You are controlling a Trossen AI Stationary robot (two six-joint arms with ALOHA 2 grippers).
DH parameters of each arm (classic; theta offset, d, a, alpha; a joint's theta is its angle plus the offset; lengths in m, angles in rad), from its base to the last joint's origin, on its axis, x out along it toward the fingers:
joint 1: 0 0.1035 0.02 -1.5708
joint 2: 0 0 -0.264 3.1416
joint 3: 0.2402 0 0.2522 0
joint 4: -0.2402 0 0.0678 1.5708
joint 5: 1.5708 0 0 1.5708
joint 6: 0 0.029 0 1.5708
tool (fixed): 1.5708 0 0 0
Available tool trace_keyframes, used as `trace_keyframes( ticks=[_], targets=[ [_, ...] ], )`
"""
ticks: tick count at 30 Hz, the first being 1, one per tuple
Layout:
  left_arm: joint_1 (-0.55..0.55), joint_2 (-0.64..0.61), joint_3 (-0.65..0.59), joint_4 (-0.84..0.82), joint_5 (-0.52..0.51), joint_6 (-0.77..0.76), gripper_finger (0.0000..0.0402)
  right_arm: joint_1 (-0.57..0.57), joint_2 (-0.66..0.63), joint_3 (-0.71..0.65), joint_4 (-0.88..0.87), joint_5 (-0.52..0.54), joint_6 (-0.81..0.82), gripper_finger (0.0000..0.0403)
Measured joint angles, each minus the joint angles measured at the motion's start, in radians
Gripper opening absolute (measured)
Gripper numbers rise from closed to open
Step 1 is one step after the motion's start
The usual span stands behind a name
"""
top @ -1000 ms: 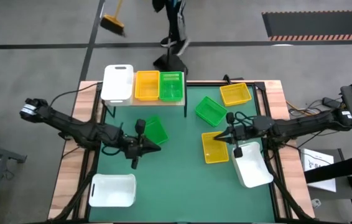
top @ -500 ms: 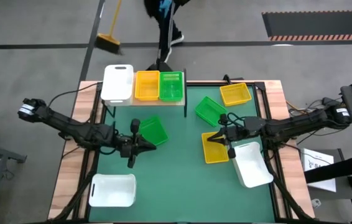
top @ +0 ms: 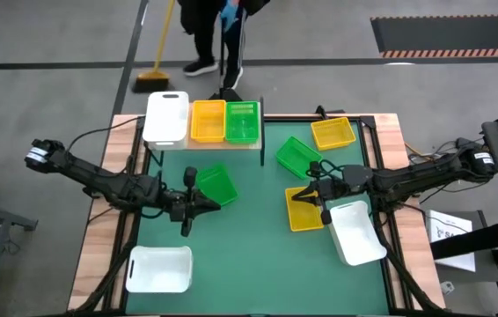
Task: Stack baskets on shelf by color
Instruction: Stack the left green basket on the green basket on the shelf
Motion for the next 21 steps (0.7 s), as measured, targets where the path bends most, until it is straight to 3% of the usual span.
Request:
trace_keyframes(
  ticks=[4,13,17,21],
  targets=[
    [0.0,0.0,0.0,0.0,-0.039,0.0,0.0,0.005,0.011,0.013,-0.001,0.063,0.043,0.0011],
    [0.0,-0.02,0.007,0.007,-0.237,0.096,0.0,0.033,0.137,0.141,-0.151,0.063,0.031,0.0011],
    [0.0,-0.067,0.017,0.037,-0.258,0.173,0.0,0.033,0.214,0.22,-0.223,0.064,0.011,0.0011],
    [0.0,-0.122,-0.003,0.052,-0.258,0.151,0.0,0.033,0.29,0.273,-0.239,0.07,0.01,0.0011]
  ],
)
